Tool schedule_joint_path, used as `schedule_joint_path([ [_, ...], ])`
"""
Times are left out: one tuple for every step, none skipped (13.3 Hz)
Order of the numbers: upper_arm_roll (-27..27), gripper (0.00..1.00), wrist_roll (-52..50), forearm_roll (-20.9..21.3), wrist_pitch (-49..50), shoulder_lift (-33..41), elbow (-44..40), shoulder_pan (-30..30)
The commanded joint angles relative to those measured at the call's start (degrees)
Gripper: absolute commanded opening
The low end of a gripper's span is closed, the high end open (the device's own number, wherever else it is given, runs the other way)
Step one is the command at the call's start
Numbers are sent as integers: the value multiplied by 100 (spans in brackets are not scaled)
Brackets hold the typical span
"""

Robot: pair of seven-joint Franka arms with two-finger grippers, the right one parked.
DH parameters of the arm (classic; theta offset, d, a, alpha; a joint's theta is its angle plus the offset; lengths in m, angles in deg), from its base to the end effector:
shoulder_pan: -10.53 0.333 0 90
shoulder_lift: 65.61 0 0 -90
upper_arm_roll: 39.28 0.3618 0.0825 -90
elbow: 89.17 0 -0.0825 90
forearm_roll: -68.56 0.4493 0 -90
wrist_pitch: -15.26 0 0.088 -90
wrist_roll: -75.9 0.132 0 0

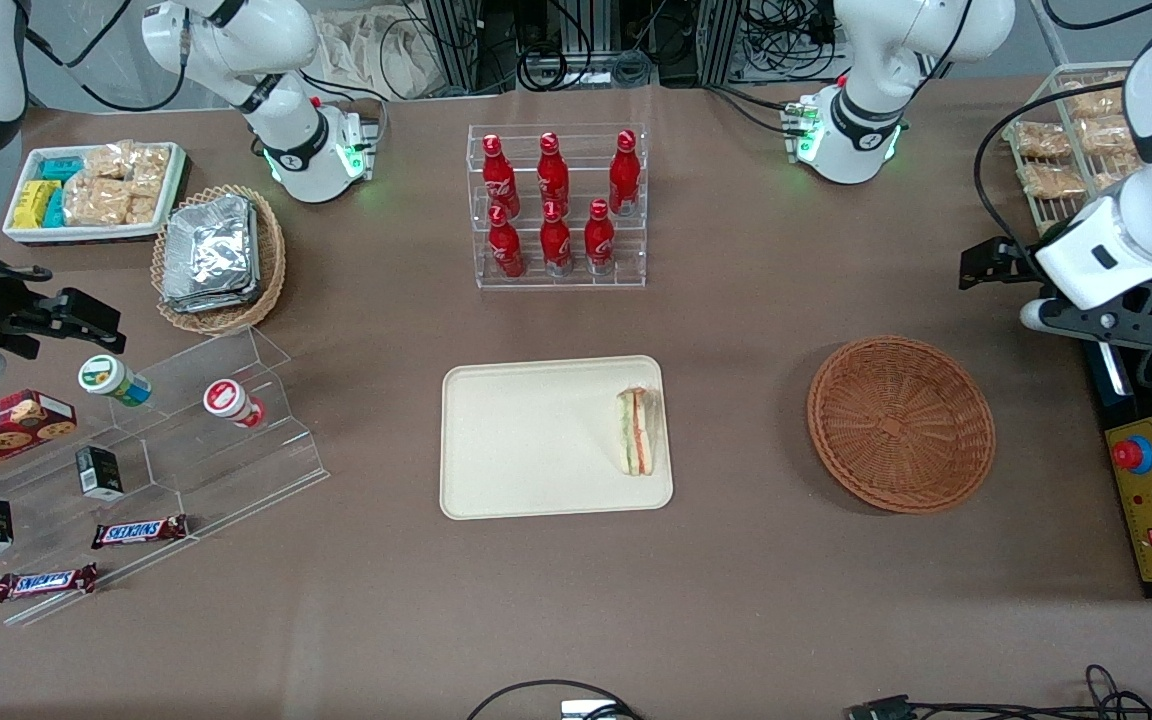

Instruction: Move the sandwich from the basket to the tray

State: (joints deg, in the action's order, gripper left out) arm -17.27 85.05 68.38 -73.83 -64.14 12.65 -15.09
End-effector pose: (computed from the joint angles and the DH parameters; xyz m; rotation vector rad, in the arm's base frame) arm 0.5899 -0.0356 0.5495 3.0848 -0.3462 -0.3076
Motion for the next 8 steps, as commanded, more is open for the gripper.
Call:
schedule_joint_path([
  [-2383, 100, -61, 210, -92, 213, 119, 2139],
  [-2743, 100, -96, 376, -109, 248, 127, 2505],
  [-2781, 100, -123, 421, -153, 231, 127, 2526],
  [-2781, 100, -132, 422, -240, 248, 127, 2535],
  [-2773, 100, -132, 422, -276, 231, 101, 2535],
  [-2764, 100, -132, 430, -285, 222, 92, 2518],
  [-2764, 100, -141, 431, -285, 231, 92, 2518],
  [-2772, 100, -176, 413, -294, 222, 84, 2570],
])
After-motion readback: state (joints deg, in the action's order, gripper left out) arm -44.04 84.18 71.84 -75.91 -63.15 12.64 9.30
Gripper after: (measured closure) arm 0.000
